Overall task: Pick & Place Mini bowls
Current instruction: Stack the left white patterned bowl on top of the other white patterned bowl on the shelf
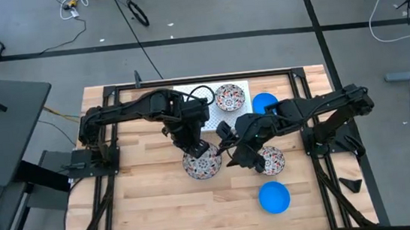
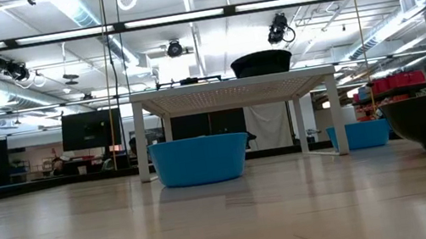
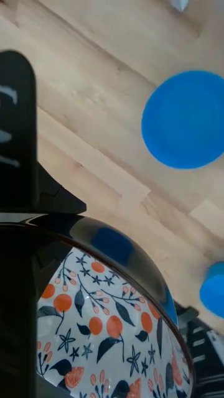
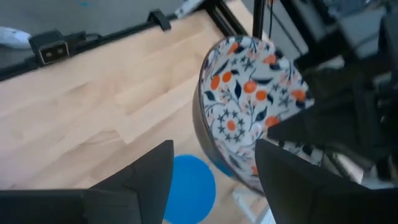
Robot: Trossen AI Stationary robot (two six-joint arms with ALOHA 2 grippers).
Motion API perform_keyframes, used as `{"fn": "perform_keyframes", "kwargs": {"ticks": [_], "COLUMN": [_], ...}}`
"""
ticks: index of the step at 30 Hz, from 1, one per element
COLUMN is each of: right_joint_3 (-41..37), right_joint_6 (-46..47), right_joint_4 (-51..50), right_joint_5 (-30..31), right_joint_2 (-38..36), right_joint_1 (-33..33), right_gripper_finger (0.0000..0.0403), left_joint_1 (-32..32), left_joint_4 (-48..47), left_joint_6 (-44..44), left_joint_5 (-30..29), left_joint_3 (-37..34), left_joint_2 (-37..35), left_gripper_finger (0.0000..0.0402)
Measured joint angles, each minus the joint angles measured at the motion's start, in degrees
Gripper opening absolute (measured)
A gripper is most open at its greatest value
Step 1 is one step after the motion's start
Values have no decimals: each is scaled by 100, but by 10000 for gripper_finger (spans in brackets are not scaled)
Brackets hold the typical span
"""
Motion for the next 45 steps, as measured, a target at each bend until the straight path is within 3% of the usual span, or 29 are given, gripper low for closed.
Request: {"fn": "perform_keyframes", "kwargs": {"ticks": [6,13,25,34,45], "right_joint_3": [0,0,0,0,0], "right_joint_6": [-288,-923,-1321,-1288,-1031], "right_joint_4": [238,634,881,992,1017], "right_joint_5": [-303,-1081,-1643,-1731,-1771], "right_joint_2": [0,-2,-2,-2,-2], "right_joint_1": [2,2,2,2,17], "right_gripper_finger": [228,228,220,162,44], "left_joint_1": [-73,-267,-395,-394,-394], "left_joint_4": [96,802,1066,1105,1115], "left_joint_6": [185,778,716,502,499], "left_joint_5": [182,433,869,1295,1330], "left_joint_3": [0,-2,-2,-2,-2], "left_joint_2": [0,-2,-4,-4,-4], "left_gripper_finger": [17,17,17,17,18]}}
